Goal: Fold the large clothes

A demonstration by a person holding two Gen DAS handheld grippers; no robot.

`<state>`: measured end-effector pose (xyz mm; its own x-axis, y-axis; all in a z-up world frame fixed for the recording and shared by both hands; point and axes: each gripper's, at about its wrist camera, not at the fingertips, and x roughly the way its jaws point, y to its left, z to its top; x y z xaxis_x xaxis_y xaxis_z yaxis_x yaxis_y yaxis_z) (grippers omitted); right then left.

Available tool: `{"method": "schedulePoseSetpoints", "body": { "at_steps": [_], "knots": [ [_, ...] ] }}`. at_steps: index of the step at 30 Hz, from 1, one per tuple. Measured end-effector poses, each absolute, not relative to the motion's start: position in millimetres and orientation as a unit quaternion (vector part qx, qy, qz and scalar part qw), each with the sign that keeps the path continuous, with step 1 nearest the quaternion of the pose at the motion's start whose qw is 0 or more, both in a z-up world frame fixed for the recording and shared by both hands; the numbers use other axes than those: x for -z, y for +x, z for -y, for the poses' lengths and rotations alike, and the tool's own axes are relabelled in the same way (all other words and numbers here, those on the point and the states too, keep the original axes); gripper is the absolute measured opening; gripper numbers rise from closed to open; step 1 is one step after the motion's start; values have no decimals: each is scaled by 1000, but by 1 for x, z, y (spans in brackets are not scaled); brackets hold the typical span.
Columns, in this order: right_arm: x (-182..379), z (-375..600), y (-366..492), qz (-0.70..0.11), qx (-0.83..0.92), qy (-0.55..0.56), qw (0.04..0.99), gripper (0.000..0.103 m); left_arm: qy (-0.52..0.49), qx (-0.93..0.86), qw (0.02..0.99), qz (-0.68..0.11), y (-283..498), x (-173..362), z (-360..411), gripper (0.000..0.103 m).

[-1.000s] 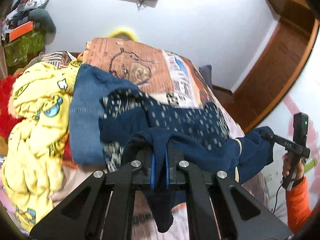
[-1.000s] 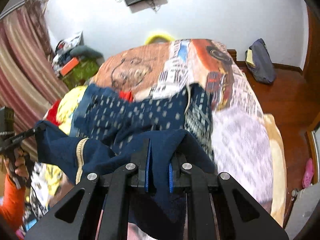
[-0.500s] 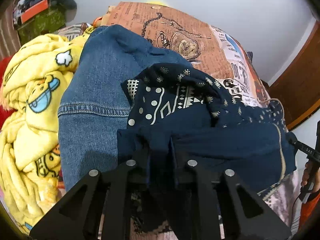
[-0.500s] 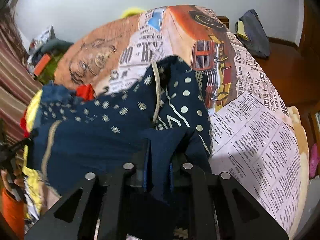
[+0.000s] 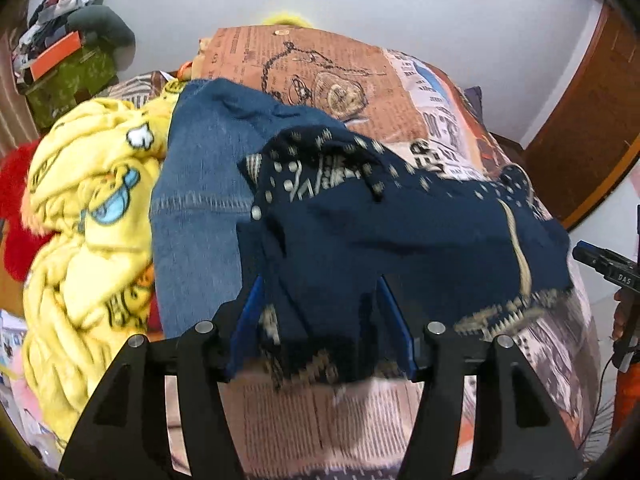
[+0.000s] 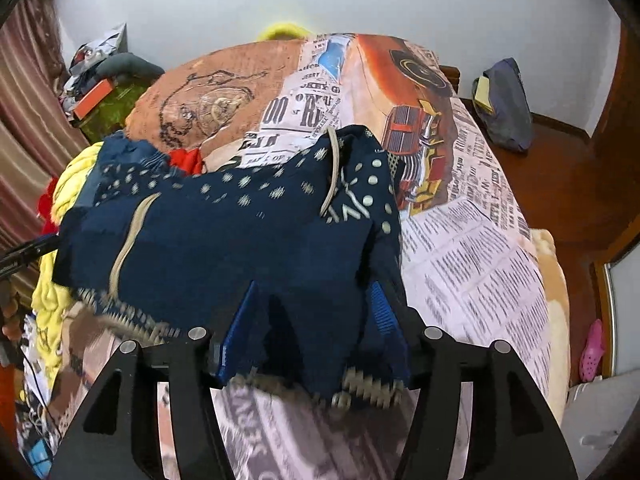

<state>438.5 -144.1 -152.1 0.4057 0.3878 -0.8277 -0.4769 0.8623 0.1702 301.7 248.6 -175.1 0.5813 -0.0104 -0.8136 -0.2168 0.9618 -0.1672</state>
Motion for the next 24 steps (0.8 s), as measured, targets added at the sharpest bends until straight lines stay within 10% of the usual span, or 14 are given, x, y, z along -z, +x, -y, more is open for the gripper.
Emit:
{"method": "schedulePoseSetpoints", "body": {
  "at_steps": [24],
  "knots": [
    [182,94,428,-483,-287,-69,825,58,20,-48,882,-468,346,219,-166,60]
  ]
}}
